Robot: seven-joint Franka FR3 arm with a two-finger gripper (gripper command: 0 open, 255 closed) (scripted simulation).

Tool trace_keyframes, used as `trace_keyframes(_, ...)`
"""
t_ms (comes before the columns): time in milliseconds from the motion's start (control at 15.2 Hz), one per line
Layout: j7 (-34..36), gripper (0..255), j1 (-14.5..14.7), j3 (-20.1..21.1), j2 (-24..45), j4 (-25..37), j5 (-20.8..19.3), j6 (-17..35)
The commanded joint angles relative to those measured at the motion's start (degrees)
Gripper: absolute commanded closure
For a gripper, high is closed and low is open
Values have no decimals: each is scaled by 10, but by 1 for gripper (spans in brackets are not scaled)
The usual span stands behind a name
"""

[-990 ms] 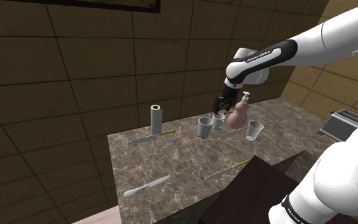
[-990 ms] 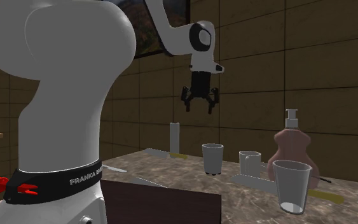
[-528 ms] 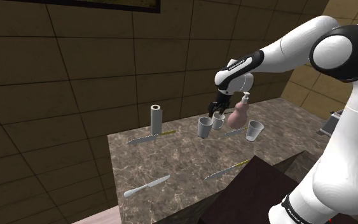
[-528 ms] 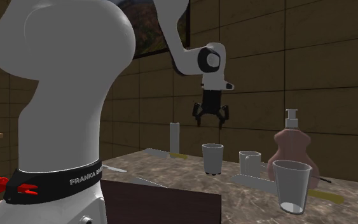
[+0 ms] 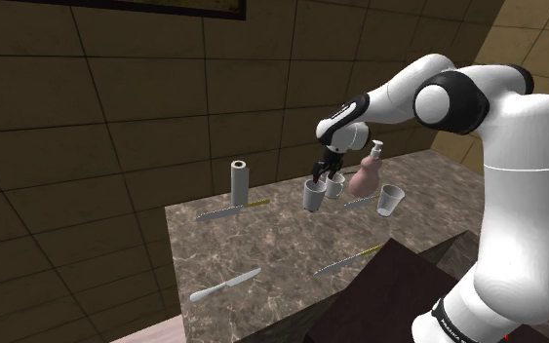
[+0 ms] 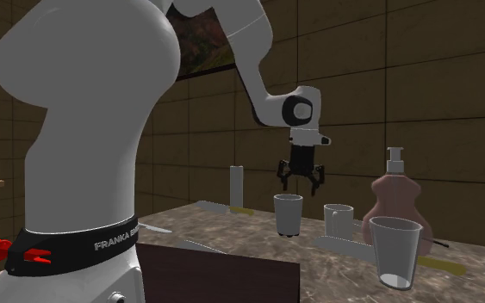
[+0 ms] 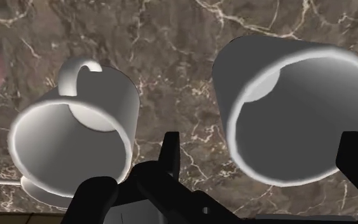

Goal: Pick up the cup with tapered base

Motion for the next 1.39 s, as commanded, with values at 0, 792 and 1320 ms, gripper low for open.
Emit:
trace_keyframes(0,-9,0,-8,6,22,14,9,7)
trace_keyframes(792,-25,255,-18,21,62,21,29,39)
trace_keyframes(1320,-20,255,-15,16,49,18,23,30)
